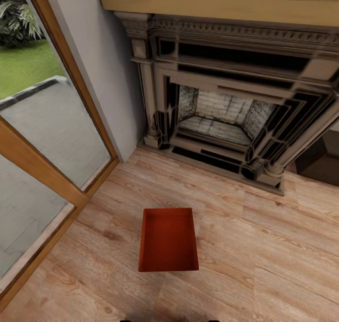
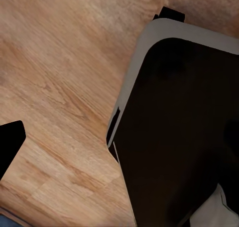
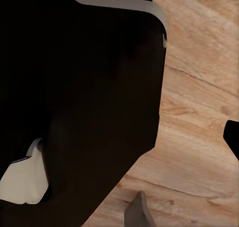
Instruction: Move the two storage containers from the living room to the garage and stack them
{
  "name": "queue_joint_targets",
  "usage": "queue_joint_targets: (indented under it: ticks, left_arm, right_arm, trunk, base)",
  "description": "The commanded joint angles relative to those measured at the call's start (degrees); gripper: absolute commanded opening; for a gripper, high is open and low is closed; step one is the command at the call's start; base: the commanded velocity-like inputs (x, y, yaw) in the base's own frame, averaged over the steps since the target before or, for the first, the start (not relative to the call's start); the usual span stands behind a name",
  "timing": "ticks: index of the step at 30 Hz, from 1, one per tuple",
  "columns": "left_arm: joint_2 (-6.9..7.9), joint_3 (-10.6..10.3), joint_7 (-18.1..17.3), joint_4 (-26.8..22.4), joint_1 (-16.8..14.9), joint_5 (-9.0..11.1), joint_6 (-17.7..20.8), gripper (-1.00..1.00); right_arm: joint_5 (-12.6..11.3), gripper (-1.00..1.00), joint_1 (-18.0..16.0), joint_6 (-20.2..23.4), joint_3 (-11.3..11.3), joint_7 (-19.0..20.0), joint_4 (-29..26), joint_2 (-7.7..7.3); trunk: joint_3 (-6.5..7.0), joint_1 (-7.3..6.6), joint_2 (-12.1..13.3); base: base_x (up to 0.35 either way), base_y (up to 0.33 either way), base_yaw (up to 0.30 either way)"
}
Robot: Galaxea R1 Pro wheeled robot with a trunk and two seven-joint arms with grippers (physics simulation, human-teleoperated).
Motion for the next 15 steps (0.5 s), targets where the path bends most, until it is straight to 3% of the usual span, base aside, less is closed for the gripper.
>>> queue_joint_targets:
  ticks: [1,15]
  left_arm:
    - [0.06,-0.48,0.43,-0.17,0.02,0.47,0.28,1.0]
    - [0.07,-0.48,0.42,-0.17,0.02,0.47,0.28,1.0]
  right_arm:
    - [-0.61,1.0,-0.02,-0.15,0.45,-0.27,0.01,-0.04]
    - [-0.71,1.0,-0.02,0.23,0.59,-0.12,0.01,0.06]
  trunk:
    - [-0.08,0.01,-0.05]
    - [-0.13,0.01,-0.05]
  base:
    - [0.0,0.0,0.0]
    - [0.0,0.0,0.0]
